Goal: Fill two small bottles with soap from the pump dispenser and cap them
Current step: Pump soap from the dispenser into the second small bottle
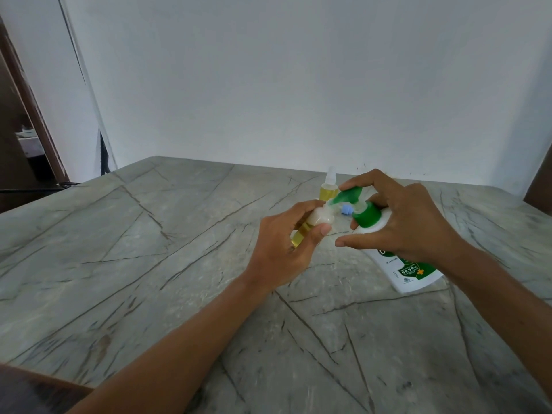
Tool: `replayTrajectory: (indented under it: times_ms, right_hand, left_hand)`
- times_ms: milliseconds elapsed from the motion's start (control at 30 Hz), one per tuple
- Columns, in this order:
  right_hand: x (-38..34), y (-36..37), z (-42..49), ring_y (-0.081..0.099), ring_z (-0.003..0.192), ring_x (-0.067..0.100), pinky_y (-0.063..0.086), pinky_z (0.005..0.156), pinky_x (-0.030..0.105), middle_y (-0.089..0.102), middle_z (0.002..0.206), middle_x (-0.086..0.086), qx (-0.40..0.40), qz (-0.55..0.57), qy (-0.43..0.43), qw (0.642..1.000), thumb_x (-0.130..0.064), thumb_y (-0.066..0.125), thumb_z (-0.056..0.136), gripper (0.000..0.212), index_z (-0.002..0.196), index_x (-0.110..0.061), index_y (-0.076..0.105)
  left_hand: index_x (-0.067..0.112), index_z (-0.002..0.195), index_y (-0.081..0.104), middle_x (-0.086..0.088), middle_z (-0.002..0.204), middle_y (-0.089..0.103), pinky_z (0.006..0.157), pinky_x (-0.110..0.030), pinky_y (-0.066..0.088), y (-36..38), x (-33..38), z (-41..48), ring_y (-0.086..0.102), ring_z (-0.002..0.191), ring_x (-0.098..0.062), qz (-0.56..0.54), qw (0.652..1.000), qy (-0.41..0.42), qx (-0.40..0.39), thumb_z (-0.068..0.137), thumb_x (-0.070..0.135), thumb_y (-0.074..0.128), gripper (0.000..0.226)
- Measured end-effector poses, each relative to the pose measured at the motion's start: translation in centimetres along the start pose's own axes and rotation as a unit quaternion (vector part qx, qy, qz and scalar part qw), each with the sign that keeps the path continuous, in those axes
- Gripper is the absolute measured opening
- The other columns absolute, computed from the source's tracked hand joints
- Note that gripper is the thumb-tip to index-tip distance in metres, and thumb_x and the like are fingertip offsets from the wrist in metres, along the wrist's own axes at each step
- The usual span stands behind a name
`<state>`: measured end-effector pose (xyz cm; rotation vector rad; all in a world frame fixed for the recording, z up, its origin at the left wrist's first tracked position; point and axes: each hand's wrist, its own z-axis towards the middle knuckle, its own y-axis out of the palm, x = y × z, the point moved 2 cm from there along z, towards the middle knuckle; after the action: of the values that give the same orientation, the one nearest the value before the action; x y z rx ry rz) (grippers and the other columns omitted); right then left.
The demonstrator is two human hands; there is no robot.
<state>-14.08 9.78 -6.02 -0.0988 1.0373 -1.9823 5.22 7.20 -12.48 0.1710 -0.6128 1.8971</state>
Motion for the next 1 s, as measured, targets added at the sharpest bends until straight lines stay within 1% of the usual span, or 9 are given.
replayTrajectory:
  times_ms: [133,233,300,367,600,667,833,900,1000]
  right_hand:
    - [0.15,0.04,-0.18,0.069,0.061,0.016,0.058,0.056,0.033,0.072,0.079,-0.010,0.015,0.003,0.001,1.000,-0.054,0.083,0.058,0.061,0.108,-0.045,0.049]
    - [0.10,0.12,-0.10,0.070,0.067,0.012,0.057,0.060,0.026,0.068,0.081,-0.018,0.015,-0.004,0.009,1.000,-0.056,0.081,0.057,0.058,0.103,-0.045,0.048]
    - [0.08,0.16,0.03,0.068,0.075,0.003,0.056,0.066,0.018,0.064,0.081,-0.025,0.001,-0.005,0.018,1.000,-0.058,0.081,0.055,0.059,0.102,-0.048,0.046]
    - [0.07,0.12,0.07,0.066,0.078,-0.002,0.054,0.069,0.015,0.068,0.082,-0.021,-0.015,-0.008,0.021,1.000,-0.061,0.080,0.053,0.064,0.105,-0.051,0.043]
    - [-0.05,-0.06,-0.02,0.069,0.065,0.009,0.056,0.061,0.029,0.072,0.075,-0.010,-0.013,-0.012,0.013,1.000,-0.061,0.083,0.051,0.074,0.113,-0.047,0.045]
    - [-0.12,-0.12,-0.10,0.069,0.066,0.007,0.055,0.060,0.026,0.071,0.075,-0.012,0.000,-0.012,0.011,1.000,-0.057,0.084,0.051,0.071,0.111,-0.045,0.048]
    - [-0.24,-0.08,0.00,0.065,0.079,-0.006,0.053,0.064,0.011,0.060,0.079,-0.032,0.008,-0.010,0.005,1.000,-0.050,0.086,0.054,0.062,0.104,-0.038,0.052]
    - [-0.18,-0.11,0.09,0.064,0.079,-0.009,0.049,0.064,0.006,0.061,0.080,-0.030,-0.002,-0.003,0.011,1.000,-0.054,0.084,0.052,0.064,0.104,-0.042,0.049]
    - [-0.19,-0.08,0.13,0.064,0.079,-0.009,0.047,0.066,0.004,0.067,0.082,-0.022,-0.020,0.003,0.015,1.000,-0.062,0.080,0.050,0.069,0.108,-0.051,0.045]
  left_hand:
    - [0.009,0.121,0.064,-0.003,0.097,0.072,0.062,-0.038,0.058,0.03,-0.01,-0.05,0.068,0.079,-0.017,0.000,1.000,0.003,-0.010,0.093,0.036,0.060,0.040]
    - [0.008,0.122,0.063,-0.005,0.098,0.072,0.062,-0.038,0.057,0.15,0.03,-0.11,0.068,0.079,-0.018,0.002,1.000,0.007,-0.014,0.093,0.040,0.059,0.043]
    - [0.008,0.122,0.063,-0.004,0.099,0.072,0.062,-0.037,0.057,0.20,-0.01,-0.12,0.068,0.079,-0.017,0.004,1.000,0.004,-0.014,0.093,0.040,0.059,0.043]
    - [0.008,0.122,0.063,-0.003,0.098,0.072,0.063,-0.035,0.058,0.16,-0.07,-0.13,0.068,0.080,-0.016,0.001,1.000,-0.003,-0.013,0.092,0.037,0.060,0.041]
    - [0.008,0.120,0.064,0.000,0.094,0.072,0.060,-0.035,0.057,0.07,-0.01,-0.09,0.067,0.076,-0.015,-0.010,1.000,-0.002,-0.004,0.093,0.034,0.061,0.038]
    - [0.009,0.121,0.064,0.000,0.094,0.072,0.060,-0.035,0.056,0.09,0.03,-0.12,0.067,0.077,-0.015,-0.006,1.000,-0.002,-0.006,0.092,0.034,0.061,0.039]
    - [0.008,0.123,0.064,-0.003,0.099,0.073,0.064,-0.038,0.057,0.25,-0.13,-0.14,0.068,0.080,-0.017,-0.004,1.000,-0.001,-0.022,0.093,0.036,0.060,0.041]
    - [0.008,0.124,0.063,-0.003,0.099,0.072,0.063,-0.037,0.057,0.27,-0.14,-0.13,0.067,0.080,-0.016,-0.003,1.000,-0.003,-0.021,0.093,0.036,0.060,0.042]
    - [0.008,0.123,0.063,-0.001,0.097,0.072,0.062,-0.033,0.057,0.18,-0.11,-0.11,0.067,0.079,-0.014,-0.004,1.000,-0.007,-0.010,0.093,0.035,0.060,0.041]
